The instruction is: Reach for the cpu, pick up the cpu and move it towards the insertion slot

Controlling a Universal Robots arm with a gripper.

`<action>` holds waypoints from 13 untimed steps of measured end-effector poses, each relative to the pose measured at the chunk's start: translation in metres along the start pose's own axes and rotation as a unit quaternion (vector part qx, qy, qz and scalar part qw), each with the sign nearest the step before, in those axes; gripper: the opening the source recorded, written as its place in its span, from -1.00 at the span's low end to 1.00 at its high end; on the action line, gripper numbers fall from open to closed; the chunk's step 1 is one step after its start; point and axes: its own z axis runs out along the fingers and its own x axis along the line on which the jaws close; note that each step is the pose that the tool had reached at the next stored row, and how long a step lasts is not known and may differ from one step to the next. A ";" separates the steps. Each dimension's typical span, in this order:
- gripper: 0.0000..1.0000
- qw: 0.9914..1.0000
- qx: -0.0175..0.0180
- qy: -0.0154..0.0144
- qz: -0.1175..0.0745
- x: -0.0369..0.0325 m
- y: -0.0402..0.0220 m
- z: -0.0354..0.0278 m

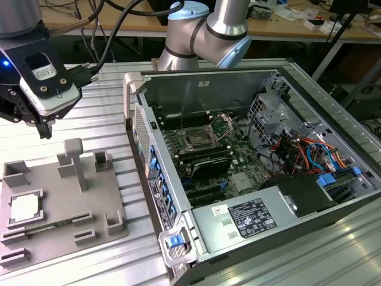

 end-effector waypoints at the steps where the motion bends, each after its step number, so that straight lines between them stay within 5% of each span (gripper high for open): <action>1: -0.79 1.000 0.000 0.000 0.001 0.0000 0.0000 0.0000; 13: -0.79 1.000 0.000 0.000 0.010 0.0017 0.0000 0.0000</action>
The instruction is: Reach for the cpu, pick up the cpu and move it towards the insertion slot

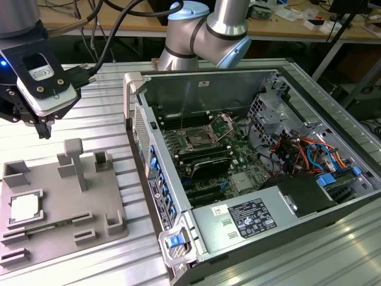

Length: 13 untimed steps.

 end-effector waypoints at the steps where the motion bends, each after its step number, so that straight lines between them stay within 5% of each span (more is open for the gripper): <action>1: -0.79 1.000 0.000 0.000 0.001 0.0003 0.0000 0.0000; 13: -0.79 1.000 0.000 0.000 0.010 0.0045 -0.0002 0.0002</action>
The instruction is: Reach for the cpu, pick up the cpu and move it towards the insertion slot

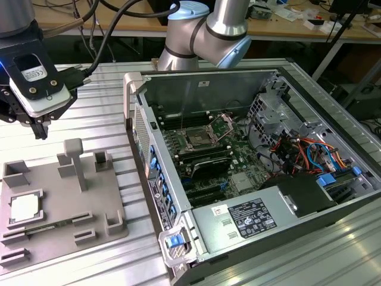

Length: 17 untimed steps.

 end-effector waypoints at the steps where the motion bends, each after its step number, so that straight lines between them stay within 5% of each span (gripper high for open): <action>1: -0.79 1.000 0.000 0.000 0.001 0.0002 0.0000 0.0000; 17: -0.79 1.000 0.000 0.000 0.013 0.0032 -0.0002 0.0002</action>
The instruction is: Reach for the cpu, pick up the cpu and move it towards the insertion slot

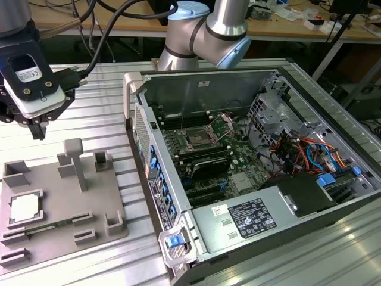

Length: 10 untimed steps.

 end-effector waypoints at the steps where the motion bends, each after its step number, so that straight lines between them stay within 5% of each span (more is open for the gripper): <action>1: -0.79 1.000 0.000 0.000 0.001 0.0002 0.0000 0.0000; 10: -0.79 1.000 0.000 0.000 0.008 0.0013 -0.0001 0.0000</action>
